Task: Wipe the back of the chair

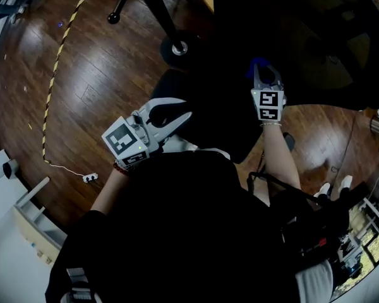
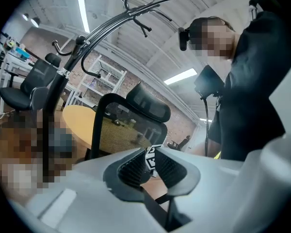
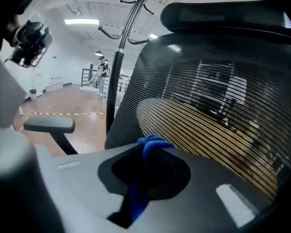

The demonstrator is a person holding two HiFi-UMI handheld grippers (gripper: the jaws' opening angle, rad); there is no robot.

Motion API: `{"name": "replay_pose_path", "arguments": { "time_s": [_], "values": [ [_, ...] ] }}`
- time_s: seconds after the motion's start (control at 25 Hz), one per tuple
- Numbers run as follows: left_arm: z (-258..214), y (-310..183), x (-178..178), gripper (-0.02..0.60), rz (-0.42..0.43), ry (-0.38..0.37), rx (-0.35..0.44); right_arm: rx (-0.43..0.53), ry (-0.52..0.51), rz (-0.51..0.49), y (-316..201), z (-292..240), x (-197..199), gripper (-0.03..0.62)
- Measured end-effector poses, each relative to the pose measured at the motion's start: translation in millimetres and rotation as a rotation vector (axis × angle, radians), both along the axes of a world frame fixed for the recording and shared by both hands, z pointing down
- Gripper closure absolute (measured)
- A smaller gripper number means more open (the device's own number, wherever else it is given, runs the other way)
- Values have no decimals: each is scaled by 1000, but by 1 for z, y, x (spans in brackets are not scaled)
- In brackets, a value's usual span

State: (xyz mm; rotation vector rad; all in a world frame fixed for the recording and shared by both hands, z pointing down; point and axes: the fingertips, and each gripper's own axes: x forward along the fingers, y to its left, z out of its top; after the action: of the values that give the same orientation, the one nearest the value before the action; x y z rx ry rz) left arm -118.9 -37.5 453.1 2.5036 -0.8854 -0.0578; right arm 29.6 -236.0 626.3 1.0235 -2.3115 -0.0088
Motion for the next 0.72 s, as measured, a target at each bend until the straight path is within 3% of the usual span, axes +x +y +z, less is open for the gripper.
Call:
{"name": "replay_pose_path", "arguments": {
  "time_s": [0.2,0.32,0.52,0.72],
  "values": [
    [33,-6,-40,514,2,32,-36,5,-18,-52,-10,25,-75,566],
    [25,-6,-61,514,-9,36,-27,12,-35,-79,-12,20,-108,566],
    [14,-10,-73,514,-21,-12,-34,9,-83,-117,-20,6,-140,566],
    [17,-3,-74,514,-44,-12,-48,-2,-127,-154,-16,6,-165,566]
  ]
}}
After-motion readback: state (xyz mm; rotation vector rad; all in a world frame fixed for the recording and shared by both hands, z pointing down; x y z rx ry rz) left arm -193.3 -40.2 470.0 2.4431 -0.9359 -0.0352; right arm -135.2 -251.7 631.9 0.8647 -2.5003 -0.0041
